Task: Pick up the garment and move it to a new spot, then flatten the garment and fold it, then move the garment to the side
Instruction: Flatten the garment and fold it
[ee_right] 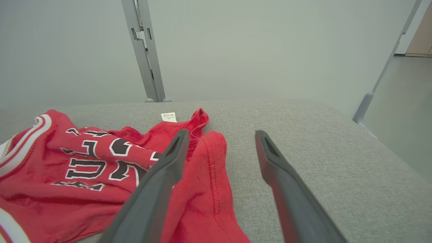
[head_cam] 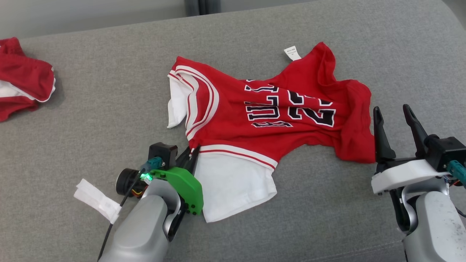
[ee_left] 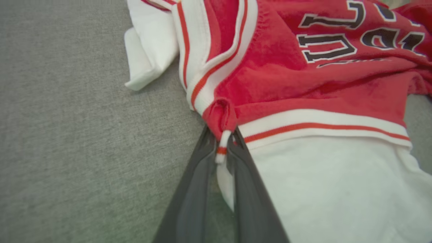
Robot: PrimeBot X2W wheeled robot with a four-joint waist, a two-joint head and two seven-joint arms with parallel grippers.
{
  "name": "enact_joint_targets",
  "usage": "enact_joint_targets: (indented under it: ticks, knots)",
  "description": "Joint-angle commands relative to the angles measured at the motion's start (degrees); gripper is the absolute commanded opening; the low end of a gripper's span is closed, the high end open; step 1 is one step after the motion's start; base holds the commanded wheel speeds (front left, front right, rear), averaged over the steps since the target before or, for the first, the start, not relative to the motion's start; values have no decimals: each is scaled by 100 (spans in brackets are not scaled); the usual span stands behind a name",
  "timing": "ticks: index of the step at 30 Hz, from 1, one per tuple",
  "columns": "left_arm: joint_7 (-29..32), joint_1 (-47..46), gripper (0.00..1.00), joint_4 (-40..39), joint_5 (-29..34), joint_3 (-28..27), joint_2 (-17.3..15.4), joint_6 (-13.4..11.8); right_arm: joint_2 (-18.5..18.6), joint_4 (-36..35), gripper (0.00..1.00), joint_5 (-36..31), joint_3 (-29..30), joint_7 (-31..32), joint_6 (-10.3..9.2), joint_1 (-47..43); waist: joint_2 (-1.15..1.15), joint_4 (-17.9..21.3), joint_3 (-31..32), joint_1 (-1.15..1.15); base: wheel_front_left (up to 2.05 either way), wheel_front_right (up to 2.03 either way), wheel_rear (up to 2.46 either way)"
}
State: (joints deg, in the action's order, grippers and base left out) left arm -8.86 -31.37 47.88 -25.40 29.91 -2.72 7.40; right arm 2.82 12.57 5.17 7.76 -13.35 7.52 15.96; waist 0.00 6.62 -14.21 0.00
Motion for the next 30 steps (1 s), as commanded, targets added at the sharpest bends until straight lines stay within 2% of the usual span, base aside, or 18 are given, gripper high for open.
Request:
enact_joint_targets:
  ticks: [1, 8, 15, 18, 19, 20, 21, 30]
  knots:
    - [-94, -155, 0, 66, -35, 13, -36, 6, 16, 32, 100, 42, 10, -49, -6, 78, 0, 21, -12, 0, 0, 0, 0]
    - [-549, -557, 0, 245, 45, -182, -207, -148, 15, 47, 100, 19, 72, -130, -6, 99, 0, 30, 3, 0, 0, 0, 0]
    - [-641, -714, 0, 358, 5, -484, -484, -231, 15, 74, 100, 0, 169, -174, -6, 64, 0, -8, 75, 0, 0, 0, 0]
    - [-639, -597, 1, 333, -68, -600, -528, -193, 14, 97, 100, 0, 198, -181, -6, -21, 0, -51, 131, 0, 0, 0, 0]
    - [-639, -514, 39, 292, -112, -653, -526, -169, 15, 107, 100, 3, 203, -185, -6, -50, 0, -70, 160, 0, 0, 0, 0]
    - [-639, -448, 87, 262, -122, -685, -531, -147, 15, 110, 100, 14, 192, -188, -6, -68, 0, -83, 180, 0, 0, 0, 0]
    - [-639, -370, 100, 194, -127, -712, -542, -139, 15, 109, 100, 25, 179, -190, -6, -96, 0, -105, 214, 0, 0, 0, 0]
    - [-636, 647, 100, -1176, 99, -1060, -496, -40, 14, -21, 100, 20, 109, -191, -6, -353, 0, -345, 555, 0, 0, 0, 0]
